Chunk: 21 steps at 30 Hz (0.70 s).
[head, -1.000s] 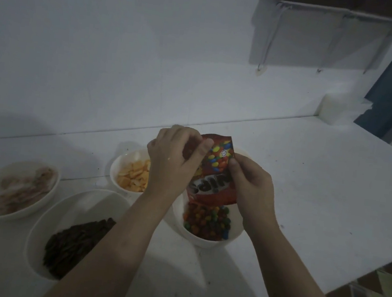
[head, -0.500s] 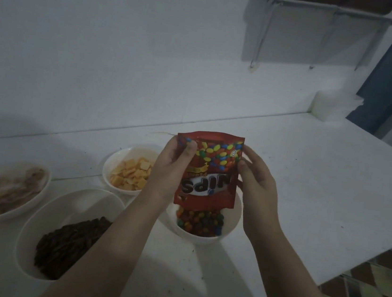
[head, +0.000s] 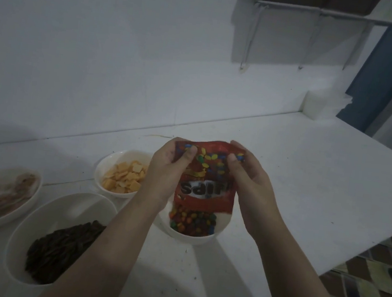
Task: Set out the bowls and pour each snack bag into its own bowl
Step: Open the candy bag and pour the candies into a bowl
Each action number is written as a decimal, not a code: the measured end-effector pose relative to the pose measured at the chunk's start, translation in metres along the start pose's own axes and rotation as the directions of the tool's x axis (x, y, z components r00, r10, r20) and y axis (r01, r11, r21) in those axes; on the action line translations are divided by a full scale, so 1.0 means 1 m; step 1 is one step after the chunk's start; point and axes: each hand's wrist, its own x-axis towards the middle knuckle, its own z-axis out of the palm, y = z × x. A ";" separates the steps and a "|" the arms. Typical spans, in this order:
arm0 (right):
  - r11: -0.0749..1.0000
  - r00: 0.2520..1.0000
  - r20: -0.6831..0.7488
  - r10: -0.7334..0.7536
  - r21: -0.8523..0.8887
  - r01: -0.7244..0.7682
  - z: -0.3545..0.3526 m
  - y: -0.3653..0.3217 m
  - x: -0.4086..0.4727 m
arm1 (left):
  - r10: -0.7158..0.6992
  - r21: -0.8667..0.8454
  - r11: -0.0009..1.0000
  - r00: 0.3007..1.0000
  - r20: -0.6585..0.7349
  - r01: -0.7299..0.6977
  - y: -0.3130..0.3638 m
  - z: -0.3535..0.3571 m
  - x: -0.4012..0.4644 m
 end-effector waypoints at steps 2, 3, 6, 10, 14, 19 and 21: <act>0.998 1.000 -0.016 -0.014 -0.053 0.013 0.001 -0.002 -0.001 | 0.022 0.017 1.000 1.000 -0.022 -0.022 -0.001 0.001 0.000; 0.996 0.998 -0.045 -0.034 -0.084 0.030 0.000 -0.001 0.000 | 0.029 0.020 0.999 0.999 -0.025 -0.028 -0.002 0.001 0.001; 0.992 0.995 -0.082 -0.049 -0.124 0.038 -0.004 -0.004 0.002 | 0.042 0.012 0.999 0.999 -0.027 -0.042 -0.004 0.000 0.001; 0.995 0.999 -0.038 0.008 -0.096 -0.012 -0.004 -0.005 -0.001 | 0.065 0.001 0.998 0.997 -0.035 -0.065 -0.003 0.002 -0.002; 0.995 0.999 -0.012 0.034 -0.091 -0.035 -0.001 -0.006 -0.003 | 0.067 -0.008 0.998 0.997 -0.045 -0.067 0.000 0.002 -0.005; 0.991 0.994 -0.104 -0.022 0.132 0.036 0.001 -0.025 -0.003 | -0.004 0.019 1.000 0.981 0.192 0.000 -0.006 -0.009 -0.008; 0.991 0.988 -0.145 -0.056 0.116 0.073 -0.001 -0.031 -0.002 | -0.098 0.262 0.965 0.957 0.274 0.023 -0.018 -0.014 -0.008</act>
